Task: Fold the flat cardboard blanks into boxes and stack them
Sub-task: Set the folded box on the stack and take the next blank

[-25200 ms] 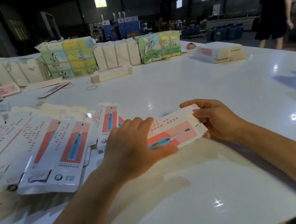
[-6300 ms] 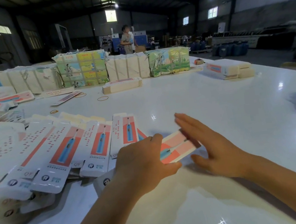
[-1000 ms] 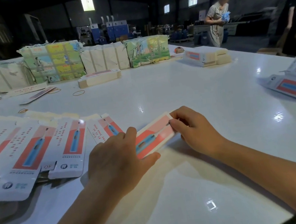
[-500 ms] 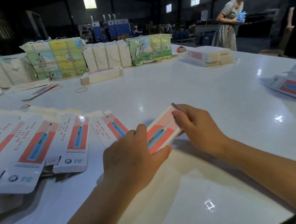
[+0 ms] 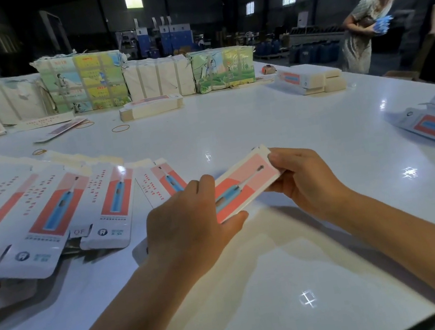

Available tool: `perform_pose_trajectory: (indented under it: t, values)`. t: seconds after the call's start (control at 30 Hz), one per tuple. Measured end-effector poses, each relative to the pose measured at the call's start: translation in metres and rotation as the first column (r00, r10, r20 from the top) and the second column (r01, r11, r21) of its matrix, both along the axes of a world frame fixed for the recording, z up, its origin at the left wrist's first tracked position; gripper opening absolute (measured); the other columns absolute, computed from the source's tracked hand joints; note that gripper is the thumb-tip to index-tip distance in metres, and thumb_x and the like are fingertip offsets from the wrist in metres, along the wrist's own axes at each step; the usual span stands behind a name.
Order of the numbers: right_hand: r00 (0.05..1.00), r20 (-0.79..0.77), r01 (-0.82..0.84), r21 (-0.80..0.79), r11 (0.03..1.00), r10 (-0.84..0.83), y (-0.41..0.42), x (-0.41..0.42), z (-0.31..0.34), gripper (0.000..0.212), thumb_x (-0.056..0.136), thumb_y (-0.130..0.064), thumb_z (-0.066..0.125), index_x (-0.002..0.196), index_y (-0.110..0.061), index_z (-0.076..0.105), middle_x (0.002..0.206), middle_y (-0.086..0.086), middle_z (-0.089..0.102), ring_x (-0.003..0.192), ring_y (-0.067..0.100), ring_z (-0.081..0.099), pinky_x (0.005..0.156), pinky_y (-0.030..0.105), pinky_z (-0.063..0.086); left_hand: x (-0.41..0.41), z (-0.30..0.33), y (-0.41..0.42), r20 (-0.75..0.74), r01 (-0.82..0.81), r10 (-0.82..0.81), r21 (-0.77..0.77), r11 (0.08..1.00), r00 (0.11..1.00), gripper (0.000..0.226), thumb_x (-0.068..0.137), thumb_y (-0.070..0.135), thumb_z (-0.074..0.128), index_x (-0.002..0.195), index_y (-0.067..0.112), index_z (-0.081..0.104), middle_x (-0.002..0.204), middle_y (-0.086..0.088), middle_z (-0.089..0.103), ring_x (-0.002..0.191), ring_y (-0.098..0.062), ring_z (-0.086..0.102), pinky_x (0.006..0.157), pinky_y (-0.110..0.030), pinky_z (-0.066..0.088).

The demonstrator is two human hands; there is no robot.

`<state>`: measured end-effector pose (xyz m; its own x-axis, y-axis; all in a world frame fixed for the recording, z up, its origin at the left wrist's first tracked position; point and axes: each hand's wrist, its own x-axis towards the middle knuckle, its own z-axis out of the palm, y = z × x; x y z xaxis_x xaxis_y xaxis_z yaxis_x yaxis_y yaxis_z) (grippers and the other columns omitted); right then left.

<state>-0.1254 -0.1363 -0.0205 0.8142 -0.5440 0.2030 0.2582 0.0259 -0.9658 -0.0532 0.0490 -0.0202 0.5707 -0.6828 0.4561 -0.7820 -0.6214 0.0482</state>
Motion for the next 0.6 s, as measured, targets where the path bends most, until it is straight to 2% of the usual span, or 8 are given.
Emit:
perform_pose_trajectory:
  t: [0.07,0.2,0.27,0.3,0.37,0.47,0.5,0.6]
  values:
    - [1.0,0.002,0.009,0.002,1.0,-0.009,-0.001,0.001,0.001,0.035,0.094,0.002,0.039,0.087,-0.01,0.072,0.082,0.01,0.074,0.079,0.022,0.07,0.074,0.035,0.06,-0.001,0.0,0.0,0.008,0.002,-0.002,-0.001,1.0,1.0,0.063,0.07,0.076,0.037,0.118,0.035,0.037,0.113,0.018,0.057,0.085,-0.011,0.062,0.056,-0.015,0.034]
    - [1.0,0.006,0.029,-0.052,0.998,-0.029,0.0,-0.002,0.002,0.047,0.092,0.006,0.039,0.073,-0.016,0.076,0.075,0.012,0.072,0.073,0.02,0.068,0.067,0.031,0.059,-0.003,0.002,0.0,0.023,0.012,-0.012,-0.003,1.0,1.0,0.069,0.065,0.076,0.027,0.118,0.033,0.04,0.111,0.016,0.059,0.084,-0.011,0.062,0.056,-0.016,0.032]
    - [0.993,0.0,0.112,-0.234,0.966,-0.116,0.001,-0.004,-0.001,0.046,0.092,0.001,0.037,0.074,-0.016,0.076,0.078,0.019,0.067,0.072,0.029,0.064,0.072,0.038,0.059,-0.004,0.004,0.0,0.029,0.025,-0.025,-0.004,1.0,0.999,0.073,0.063,0.074,0.024,0.118,0.031,0.042,0.111,0.014,0.061,0.08,-0.01,0.06,0.056,-0.016,0.033]
    - [0.986,0.012,0.161,-0.364,0.917,-0.168,0.002,-0.006,-0.003,0.039,0.092,-0.003,0.036,0.08,-0.016,0.071,0.082,0.017,0.064,0.075,0.035,0.061,0.075,0.043,0.056,-0.004,0.004,0.0,0.027,0.029,-0.029,-0.009,1.0,0.999,0.073,0.062,0.074,0.024,0.119,0.031,0.042,0.111,0.014,0.061,0.078,-0.01,0.058,0.057,-0.016,0.033]
    - [0.974,0.055,0.214,-0.559,0.801,-0.221,0.004,-0.008,-0.006,0.031,0.092,-0.016,0.033,0.086,-0.012,0.063,0.084,0.006,0.065,0.078,0.033,0.061,0.076,0.046,0.052,-0.004,0.003,0.0,0.014,0.032,-0.031,-0.019,0.999,0.999,0.074,0.061,0.073,0.024,0.12,0.031,0.041,0.113,0.015,0.059,0.08,-0.009,0.057,0.058,-0.015,0.033]
    - [0.968,0.092,0.232,-0.692,0.684,-0.234,0.008,-0.012,-0.006,0.035,0.091,-0.025,0.032,0.091,-0.01,0.064,0.067,-0.013,0.063,0.076,0.012,0.061,0.065,0.021,0.047,-0.004,0.002,0.0,-0.004,0.043,-0.043,-0.022,0.999,0.999,0.073,0.061,0.073,0.023,0.12,0.032,0.038,0.115,0.016,0.057,0.087,-0.01,0.061,0.061,-0.013,0.035]
    - [0.966,0.09,0.232,-0.714,0.661,-0.243,0.009,-0.012,-0.005,0.034,0.09,-0.025,0.033,0.092,-0.01,0.063,0.068,-0.013,0.063,0.074,0.01,0.059,0.062,0.016,0.043,-0.004,0.002,0.0,-0.007,0.043,-0.044,-0.016,0.999,0.999,0.072,0.062,0.073,0.024,0.119,0.032,0.037,0.115,0.016,0.057,0.088,-0.01,0.061,0.061,-0.013,0.036]
    - [0.965,0.042,0.198,-0.769,0.608,-0.26,0.01,-0.013,-0.003,0.029,0.088,-0.028,0.036,0.085,-0.012,0.06,0.067,-0.005,0.063,0.067,0.016,0.054,0.057,0.017,0.038,-0.003,0.0,0.001,0.005,0.036,-0.036,0.014,0.999,0.999,0.067,0.069,0.075,0.032,0.12,0.032,0.035,0.116,0.017,0.056,0.089,-0.009,0.062,0.063,-0.012,0.039]
